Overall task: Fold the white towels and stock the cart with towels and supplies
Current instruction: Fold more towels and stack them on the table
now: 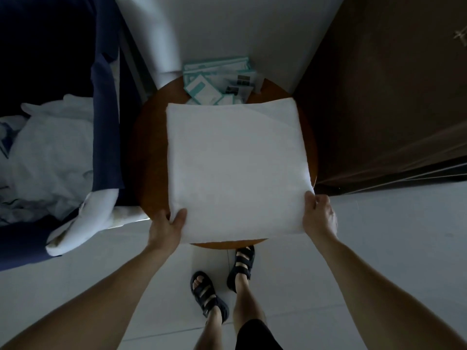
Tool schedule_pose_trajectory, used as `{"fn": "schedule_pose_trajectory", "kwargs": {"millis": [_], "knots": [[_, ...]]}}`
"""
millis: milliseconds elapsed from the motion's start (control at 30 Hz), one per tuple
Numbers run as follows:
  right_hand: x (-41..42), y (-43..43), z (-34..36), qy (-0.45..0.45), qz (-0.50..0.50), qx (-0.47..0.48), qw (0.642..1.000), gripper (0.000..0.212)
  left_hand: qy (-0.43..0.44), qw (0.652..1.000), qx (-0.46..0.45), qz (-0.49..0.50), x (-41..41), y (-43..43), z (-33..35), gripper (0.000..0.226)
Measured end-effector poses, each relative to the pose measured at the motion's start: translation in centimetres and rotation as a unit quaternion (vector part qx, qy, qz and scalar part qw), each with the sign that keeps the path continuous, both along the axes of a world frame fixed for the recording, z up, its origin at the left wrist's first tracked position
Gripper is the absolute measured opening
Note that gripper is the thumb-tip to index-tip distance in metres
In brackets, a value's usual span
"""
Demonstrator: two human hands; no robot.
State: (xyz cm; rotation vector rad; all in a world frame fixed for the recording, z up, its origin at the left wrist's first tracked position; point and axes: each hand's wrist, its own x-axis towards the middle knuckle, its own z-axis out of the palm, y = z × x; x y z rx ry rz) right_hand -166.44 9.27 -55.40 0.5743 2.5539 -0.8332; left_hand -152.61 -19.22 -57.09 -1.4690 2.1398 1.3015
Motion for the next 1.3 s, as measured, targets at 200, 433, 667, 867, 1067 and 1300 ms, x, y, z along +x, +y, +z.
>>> {"fn": "schedule_pose_trajectory", "kwargs": {"millis": [200,433,667,867,1067,1300], "knots": [[-1.6,0.2,-0.3,-0.04,-0.046,-0.06,0.996,0.052,0.061,0.975,0.178,0.115,-0.2,-1.3,0.1,0.05],[-4.7,-0.8,1.6,-0.072,0.033,-0.085,0.993,0.061,0.048,0.953,0.258,0.151,-3.5,-1.8,1.7,0.036],[-6.5,-1.1,3.0,-0.193,-0.044,-0.303,0.932,0.068,0.054,0.941,0.313,0.119,-5.2,-3.1,4.8,0.04],[-8.2,-1.3,2.9,-0.241,-0.052,-0.374,0.894,0.051,0.012,0.946,0.314,0.085,-6.0,-4.0,5.1,0.046],[-8.2,-2.3,1.2,-0.099,-0.042,-0.305,0.946,0.041,0.026,0.957,0.28,0.076,-8.0,-2.8,5.2,0.021],[-9.9,-3.1,8.6,0.102,0.118,-0.299,0.941,0.027,0.231,0.947,0.221,0.025,-10.1,-4.1,10.5,0.023]]}}
